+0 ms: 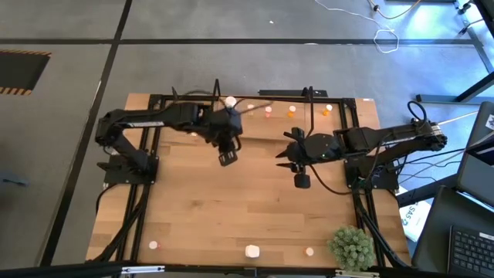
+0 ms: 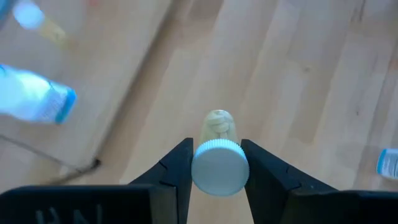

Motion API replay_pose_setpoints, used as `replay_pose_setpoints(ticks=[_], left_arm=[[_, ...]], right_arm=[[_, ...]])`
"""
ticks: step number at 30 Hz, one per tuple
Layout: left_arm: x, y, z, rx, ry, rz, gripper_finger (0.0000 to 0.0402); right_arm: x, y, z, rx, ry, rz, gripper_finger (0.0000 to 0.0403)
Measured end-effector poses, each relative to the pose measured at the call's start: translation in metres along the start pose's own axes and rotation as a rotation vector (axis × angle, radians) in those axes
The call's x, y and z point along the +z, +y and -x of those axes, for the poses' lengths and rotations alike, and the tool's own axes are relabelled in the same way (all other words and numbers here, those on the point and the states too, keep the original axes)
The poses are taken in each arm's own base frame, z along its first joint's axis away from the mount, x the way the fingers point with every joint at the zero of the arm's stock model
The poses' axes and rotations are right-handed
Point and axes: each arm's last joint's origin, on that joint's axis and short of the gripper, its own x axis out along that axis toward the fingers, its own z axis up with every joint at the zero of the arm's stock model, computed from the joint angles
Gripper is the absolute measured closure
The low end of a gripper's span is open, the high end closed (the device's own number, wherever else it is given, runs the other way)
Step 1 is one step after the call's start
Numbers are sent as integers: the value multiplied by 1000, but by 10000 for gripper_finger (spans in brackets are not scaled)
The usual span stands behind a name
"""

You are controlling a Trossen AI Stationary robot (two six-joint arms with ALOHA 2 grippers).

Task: Pick and place medicine bottles onto shelf by color
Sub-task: Put the bottom yellow pill bottle on the shelf aligned with the other yellow pill bottle

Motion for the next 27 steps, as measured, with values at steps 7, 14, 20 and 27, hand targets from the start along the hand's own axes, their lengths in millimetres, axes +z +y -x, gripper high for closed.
replay_pose_setpoints(ticks=[7,14,20,27], left_arm=[[39,32,12,48,-2,-32,292],[64,71,3,84,29,-94,292],[73,93,-26,104,69,-176,292],[73,100,-70,48,173,-327,292]], right_arm=[[-2,-3,0,-9,26,-2,278],[-3,-3,0,-9,27,-2,278],[-3,-3,0,-9,27,-5,278],[-3,-3,0,-19,29,-5,278]])
